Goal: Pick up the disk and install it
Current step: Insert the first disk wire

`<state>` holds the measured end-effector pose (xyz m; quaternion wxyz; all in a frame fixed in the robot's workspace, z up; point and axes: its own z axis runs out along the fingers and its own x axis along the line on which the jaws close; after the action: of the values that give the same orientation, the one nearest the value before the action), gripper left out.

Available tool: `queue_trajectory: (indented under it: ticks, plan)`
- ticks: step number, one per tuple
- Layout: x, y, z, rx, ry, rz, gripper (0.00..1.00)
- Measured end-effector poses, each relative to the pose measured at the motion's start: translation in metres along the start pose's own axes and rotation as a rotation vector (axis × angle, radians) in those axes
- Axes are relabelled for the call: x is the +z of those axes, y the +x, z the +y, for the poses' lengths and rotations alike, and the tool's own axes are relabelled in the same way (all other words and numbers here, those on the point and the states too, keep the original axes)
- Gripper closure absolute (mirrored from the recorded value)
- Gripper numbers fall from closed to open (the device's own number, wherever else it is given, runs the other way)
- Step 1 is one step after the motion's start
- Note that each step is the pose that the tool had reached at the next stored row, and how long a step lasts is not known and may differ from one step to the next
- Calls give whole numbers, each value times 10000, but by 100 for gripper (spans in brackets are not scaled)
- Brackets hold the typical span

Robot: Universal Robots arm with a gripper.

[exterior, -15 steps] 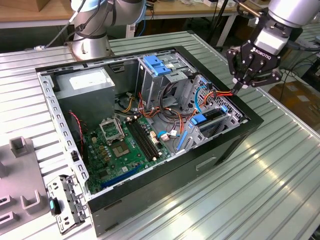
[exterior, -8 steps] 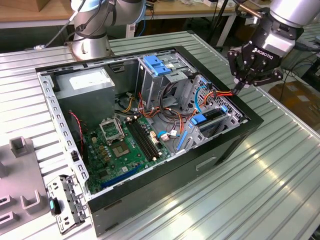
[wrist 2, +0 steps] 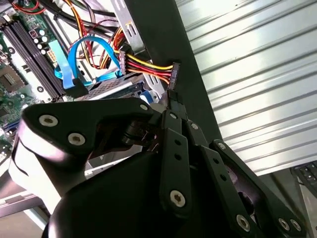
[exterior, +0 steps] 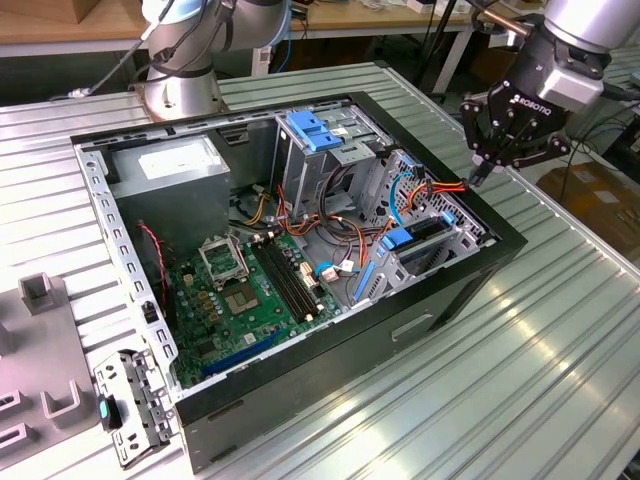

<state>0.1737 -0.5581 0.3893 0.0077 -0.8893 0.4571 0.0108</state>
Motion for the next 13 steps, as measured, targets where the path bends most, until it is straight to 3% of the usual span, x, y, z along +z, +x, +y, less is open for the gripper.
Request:
queue_trajectory:
  ticks: [2,12,13]
  plan:
    - [0,-1,-27,-49,-1,0,89]
    - [0,-2,-30,-146,-4,0,89]
    - [1,1,-35,-355,-10,0,82]
